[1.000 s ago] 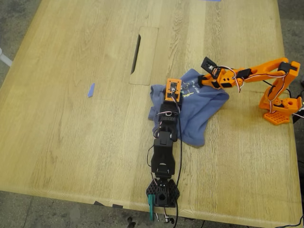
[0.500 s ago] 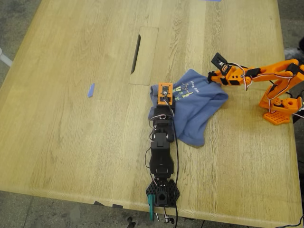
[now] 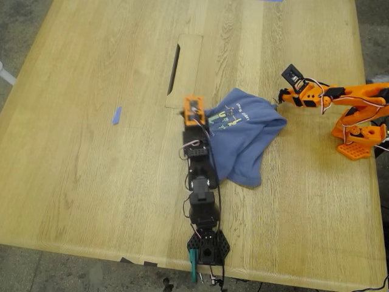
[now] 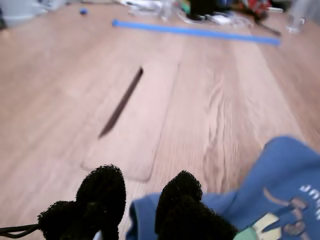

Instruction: Fold a T-shirt

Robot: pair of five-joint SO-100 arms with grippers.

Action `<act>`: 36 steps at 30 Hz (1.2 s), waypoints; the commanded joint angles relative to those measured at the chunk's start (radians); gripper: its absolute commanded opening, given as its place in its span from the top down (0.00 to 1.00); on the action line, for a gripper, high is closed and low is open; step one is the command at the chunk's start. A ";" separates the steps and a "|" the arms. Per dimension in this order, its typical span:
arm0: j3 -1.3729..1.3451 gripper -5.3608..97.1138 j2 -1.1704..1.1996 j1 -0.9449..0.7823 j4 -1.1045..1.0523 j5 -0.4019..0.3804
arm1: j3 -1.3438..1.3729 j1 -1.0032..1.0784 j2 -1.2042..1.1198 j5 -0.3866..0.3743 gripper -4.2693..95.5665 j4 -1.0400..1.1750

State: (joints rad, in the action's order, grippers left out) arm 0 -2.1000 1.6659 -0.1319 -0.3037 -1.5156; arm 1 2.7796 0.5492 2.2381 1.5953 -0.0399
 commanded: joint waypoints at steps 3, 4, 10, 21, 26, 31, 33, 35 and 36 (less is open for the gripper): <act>-0.044 0.80 0.267 -0.015 0.049 0.012 | 0.006 0.127 0.123 0.003 0.96 0.051; -0.110 0.80 0.314 -0.048 0.063 0.012 | 0.012 0.172 0.153 0.006 0.96 0.067; -0.422 0.84 0.555 -0.261 0.109 0.009 | 0.078 0.416 0.314 0.011 0.96 0.144; -0.752 0.89 0.969 -0.732 0.385 0.009 | 0.296 1.005 0.821 0.034 0.96 0.480; -0.870 0.89 1.310 -0.913 0.684 0.006 | 0.402 1.210 1.167 0.055 0.96 0.799; -0.968 0.92 1.931 -1.101 1.374 -0.008 | 0.390 1.335 1.167 0.078 0.96 0.945; -0.966 0.95 1.944 -1.186 1.463 -0.012 | 0.402 1.413 1.167 0.087 0.96 1.058; -0.960 0.95 1.944 -1.255 1.482 -0.023 | 0.422 1.491 1.167 0.104 0.96 1.117; -0.956 0.95 1.944 -1.290 1.508 -0.020 | 0.426 1.520 1.167 0.114 0.96 1.163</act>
State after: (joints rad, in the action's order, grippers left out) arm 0 -3.0833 3.4975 -1.3438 1.1305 -1.5278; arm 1 3.1799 1.9942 3.3962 1.6950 1.0584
